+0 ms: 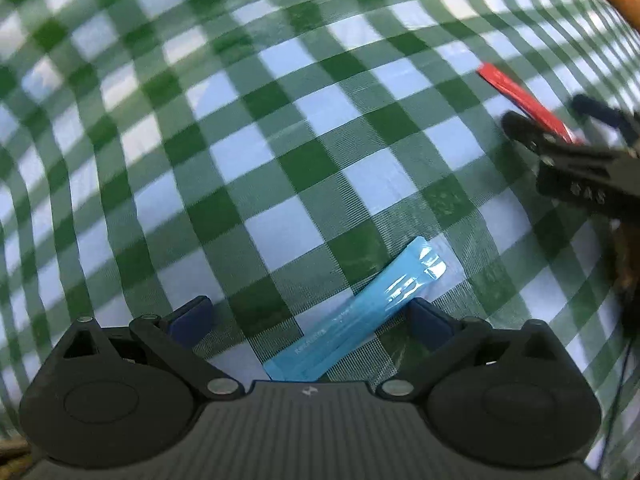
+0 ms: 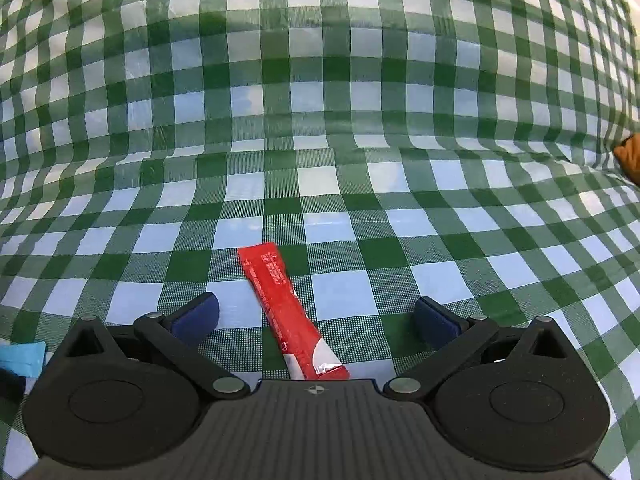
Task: Organize snacks
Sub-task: 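Grasp the blue stick pack with the left gripper while the right grasps the red stick pack, then carry the blue pack with the left gripper while the right carries the red pack into the box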
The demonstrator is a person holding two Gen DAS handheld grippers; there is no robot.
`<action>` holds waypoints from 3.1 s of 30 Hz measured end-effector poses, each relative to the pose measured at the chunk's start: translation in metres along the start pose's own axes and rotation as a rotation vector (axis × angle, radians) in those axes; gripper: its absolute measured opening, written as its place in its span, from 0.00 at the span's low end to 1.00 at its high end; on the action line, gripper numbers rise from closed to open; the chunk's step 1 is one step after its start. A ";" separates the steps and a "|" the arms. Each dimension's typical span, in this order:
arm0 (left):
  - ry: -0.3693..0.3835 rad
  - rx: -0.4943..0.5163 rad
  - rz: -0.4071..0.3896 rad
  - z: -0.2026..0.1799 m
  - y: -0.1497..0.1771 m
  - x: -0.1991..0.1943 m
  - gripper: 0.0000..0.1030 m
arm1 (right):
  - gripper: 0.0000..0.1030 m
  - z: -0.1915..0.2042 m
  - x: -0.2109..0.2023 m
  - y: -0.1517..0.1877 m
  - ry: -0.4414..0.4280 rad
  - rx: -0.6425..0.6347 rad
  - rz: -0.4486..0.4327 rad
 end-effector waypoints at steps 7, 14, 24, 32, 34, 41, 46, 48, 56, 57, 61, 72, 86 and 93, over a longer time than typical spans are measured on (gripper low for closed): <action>-0.068 0.041 -0.012 -0.006 0.001 -0.012 0.83 | 0.96 0.000 0.000 -0.001 0.015 -0.017 0.022; 0.028 0.002 -0.031 -0.020 0.010 -0.047 0.18 | 0.15 0.012 -0.020 -0.011 -0.031 -0.040 0.075; 0.204 -0.079 -0.234 -0.057 0.099 -0.212 0.18 | 0.14 0.027 -0.182 -0.019 -0.086 0.087 -0.004; 0.156 -0.155 -0.333 -0.036 0.236 -0.308 0.18 | 0.15 0.097 -0.342 0.026 -0.183 0.096 0.022; 0.131 -0.187 -0.342 -0.025 0.271 -0.322 0.18 | 0.15 0.124 -0.378 0.038 -0.224 0.082 0.026; 0.047 -0.311 -0.328 0.013 0.386 -0.349 0.18 | 0.15 0.220 -0.473 0.079 -0.396 0.036 0.112; -0.001 -0.386 -0.320 0.037 0.444 -0.357 0.18 | 0.15 0.262 -0.512 0.097 -0.427 -0.067 0.114; 0.001 -0.415 -0.322 0.046 0.460 -0.362 0.18 | 0.15 0.268 -0.522 0.097 -0.419 -0.089 0.097; 0.022 -0.450 -0.377 0.048 0.483 -0.374 0.18 | 0.15 0.278 -0.554 0.106 -0.414 -0.147 0.067; 0.024 -0.451 -0.382 0.047 0.485 -0.375 0.18 | 0.15 0.278 -0.556 0.106 -0.410 -0.154 0.063; 0.029 -0.459 -0.398 0.047 0.490 -0.378 0.18 | 0.15 0.280 -0.560 0.104 -0.399 -0.169 0.047; 0.039 -0.467 -0.407 0.048 0.491 -0.376 0.18 | 0.15 0.285 -0.562 0.106 -0.395 -0.197 0.044; 0.045 -0.475 -0.397 0.048 0.489 -0.370 0.18 | 0.15 0.289 -0.553 0.108 -0.395 -0.207 0.070; 0.051 -0.489 -0.388 0.053 0.486 -0.363 0.18 | 0.15 0.290 -0.546 0.110 -0.395 -0.220 0.092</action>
Point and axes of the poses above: each gripper's, at about its wrist camera, not at the fingertips, and x roughly the way its jaws point, z to its left, y to its underside, the point moved 8 cm from there along x, roughly the way its jaws point, and after that the axes turned 1 degree about z, right-handed, at the moved point
